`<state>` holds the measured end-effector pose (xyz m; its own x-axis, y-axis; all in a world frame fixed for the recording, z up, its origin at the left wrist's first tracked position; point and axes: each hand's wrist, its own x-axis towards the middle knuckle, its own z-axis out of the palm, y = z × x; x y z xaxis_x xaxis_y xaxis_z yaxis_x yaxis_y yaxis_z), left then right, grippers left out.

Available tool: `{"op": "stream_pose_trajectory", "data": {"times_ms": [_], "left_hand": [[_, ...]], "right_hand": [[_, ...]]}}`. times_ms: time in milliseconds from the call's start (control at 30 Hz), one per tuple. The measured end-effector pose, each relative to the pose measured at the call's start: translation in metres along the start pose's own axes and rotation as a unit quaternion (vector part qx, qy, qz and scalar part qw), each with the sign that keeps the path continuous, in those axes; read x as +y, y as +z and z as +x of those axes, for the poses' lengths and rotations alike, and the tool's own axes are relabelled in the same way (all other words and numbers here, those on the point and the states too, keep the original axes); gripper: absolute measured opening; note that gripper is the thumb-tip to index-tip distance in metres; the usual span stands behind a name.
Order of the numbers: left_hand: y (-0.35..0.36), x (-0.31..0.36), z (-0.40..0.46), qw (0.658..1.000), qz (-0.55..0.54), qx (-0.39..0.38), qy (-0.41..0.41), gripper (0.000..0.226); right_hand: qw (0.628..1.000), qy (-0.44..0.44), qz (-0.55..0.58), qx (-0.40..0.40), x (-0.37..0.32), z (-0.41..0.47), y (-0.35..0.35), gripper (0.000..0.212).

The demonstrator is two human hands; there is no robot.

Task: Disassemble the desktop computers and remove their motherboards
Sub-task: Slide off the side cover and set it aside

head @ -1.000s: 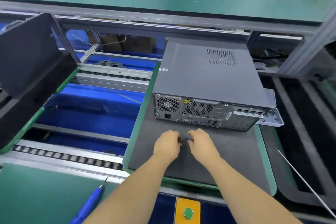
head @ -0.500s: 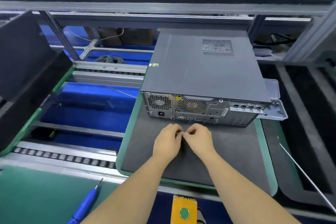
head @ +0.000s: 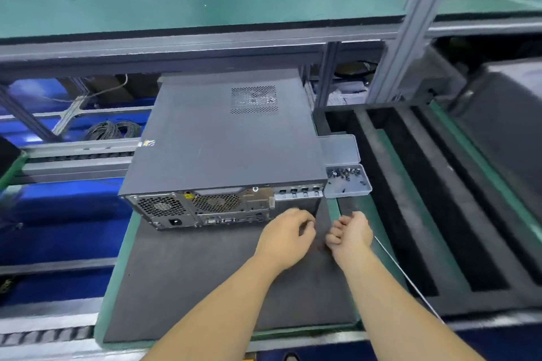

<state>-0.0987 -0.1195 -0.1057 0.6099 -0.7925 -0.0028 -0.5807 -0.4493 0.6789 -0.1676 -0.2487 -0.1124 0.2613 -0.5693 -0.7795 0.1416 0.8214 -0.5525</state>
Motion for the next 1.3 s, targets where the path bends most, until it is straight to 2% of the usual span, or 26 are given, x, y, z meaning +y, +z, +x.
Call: {"op": "stream_pose_trajectory", "data": {"times_ms": [67,167,333,467,567,633,700,733,767,800,833,900,967,1033,1100,1167,1233,1300], "left_hand": [[0.007,0.007,0.011,0.999,0.024,-0.039,-0.007,0.022],[0.012,0.013,0.019,0.996,0.059,-0.072,0.001,0.023],[0.004,0.027,0.035,0.99,0.116,-0.064,0.05,0.022],[-0.007,0.04,0.038,0.983,0.133,-0.072,0.102,0.022],[-0.019,0.049,0.033,0.975,0.15,-0.085,0.139,0.023],[-0.03,0.059,0.027,0.972,0.146,-0.027,0.181,0.025],[-0.048,0.066,0.027,0.959,0.12,0.12,0.228,0.025],[-0.06,0.066,0.03,0.942,0.11,0.202,0.244,0.023],[-0.075,0.064,0.035,0.923,0.112,0.267,0.253,0.019],[-0.091,0.058,0.041,0.911,0.127,0.303,0.249,0.015],[-0.108,0.048,0.047,0.915,0.147,0.302,0.225,0.014],[-0.137,0.021,0.052,0.951,0.193,0.214,0.109,0.031],[-0.156,-0.015,0.045,0.963,0.241,0.119,0.016,0.053],[-0.171,-0.042,0.034,0.963,0.268,0.035,0.0,0.078],[-0.182,-0.058,0.026,0.954,0.297,-0.025,0.006,0.105],[-0.185,-0.065,0.021,0.936,0.347,-0.055,0.013,0.119],[-0.18,-0.069,0.017,0.922,0.385,-0.038,0.017,0.119],[-0.176,-0.07,0.016,0.922,0.387,-0.012,0.014,0.116]], "right_hand": [[0.999,-0.038,0.021,0.024,-0.037,0.011,0.002,0.032],[0.998,-0.052,0.035,0.001,-0.082,0.026,0.016,0.04],[0.997,-0.042,-0.058,0.0,-0.107,0.04,0.04,0.054],[0.992,-0.052,-0.116,0.001,-0.104,0.038,0.051,0.046],[0.983,-0.095,-0.155,0.026,-0.098,0.033,0.057,0.036],[0.966,-0.156,-0.201,0.043,-0.095,0.024,0.066,0.028],[0.934,-0.246,-0.255,0.041,-0.091,0.008,0.078,0.023],[0.903,-0.31,-0.295,0.04,-0.088,-0.002,0.085,0.023],[0.856,-0.386,-0.343,0.036,-0.085,-0.012,0.092,0.023],[0.794,-0.468,-0.387,0.021,-0.081,-0.023,0.099,0.022],[0.725,-0.543,-0.422,-0.011,-0.076,-0.034,0.105,0.022],[0.595,-0.612,-0.507,-0.117,-0.06,-0.054,0.118,0.029],[0.473,-0.569,-0.641,-0.204,-0.038,-0.068,0.126,0.046],[0.368,-0.477,-0.764,-0.232,-0.023,-0.077,0.133,0.069],[0.301,-0.398,-0.836,-0.228,-0.018,-0.082,0.14,0.096],[0.238,-0.396,-0.863,-0.203,-0.013,-0.086,0.138,0.113],[0.21,-0.447,-0.854,-0.165,-0.002,-0.087,0.132,0.107],[0.209,-0.488,-0.836,-0.14,0.006,-0.088,0.127,0.096]]}}
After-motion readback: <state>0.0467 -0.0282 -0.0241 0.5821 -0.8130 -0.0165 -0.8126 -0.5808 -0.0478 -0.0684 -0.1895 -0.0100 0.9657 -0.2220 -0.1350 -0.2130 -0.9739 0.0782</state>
